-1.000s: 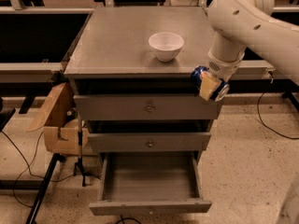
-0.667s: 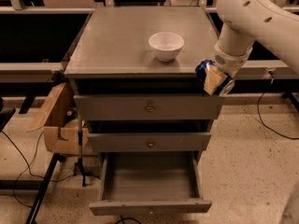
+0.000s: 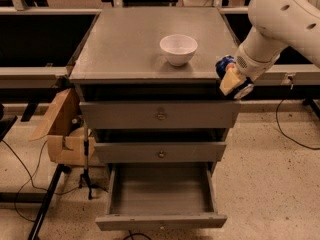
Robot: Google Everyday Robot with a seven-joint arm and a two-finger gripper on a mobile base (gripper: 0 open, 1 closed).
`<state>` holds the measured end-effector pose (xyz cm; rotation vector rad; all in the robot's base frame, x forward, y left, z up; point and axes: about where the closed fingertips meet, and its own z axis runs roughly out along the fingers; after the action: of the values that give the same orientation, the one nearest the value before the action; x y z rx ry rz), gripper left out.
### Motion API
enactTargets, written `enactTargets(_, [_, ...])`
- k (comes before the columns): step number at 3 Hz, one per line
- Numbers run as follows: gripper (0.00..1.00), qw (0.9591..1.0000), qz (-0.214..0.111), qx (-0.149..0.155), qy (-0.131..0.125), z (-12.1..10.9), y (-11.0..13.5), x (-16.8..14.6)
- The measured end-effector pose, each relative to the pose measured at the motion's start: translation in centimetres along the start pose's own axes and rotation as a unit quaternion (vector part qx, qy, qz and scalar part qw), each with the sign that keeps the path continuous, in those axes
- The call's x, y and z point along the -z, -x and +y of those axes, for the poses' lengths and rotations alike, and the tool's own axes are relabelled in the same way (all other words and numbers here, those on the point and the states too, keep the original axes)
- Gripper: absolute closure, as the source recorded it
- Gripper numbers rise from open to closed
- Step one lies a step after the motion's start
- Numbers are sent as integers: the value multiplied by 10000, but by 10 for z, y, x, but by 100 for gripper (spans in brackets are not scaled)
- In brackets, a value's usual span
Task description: Pick pepsi can from bottom drawer and place on counter
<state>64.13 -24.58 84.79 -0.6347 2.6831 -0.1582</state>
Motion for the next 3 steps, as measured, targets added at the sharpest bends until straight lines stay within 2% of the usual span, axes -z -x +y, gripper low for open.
enactTargets(1, [100,9993,-343,-131,-12,0,26,-2])
enactTargets(2, [100,9984,-547,-152,-63,-1,60,-4])
enactTargets(3, [100,9971,-688,-301,-115,-9,95,-26])
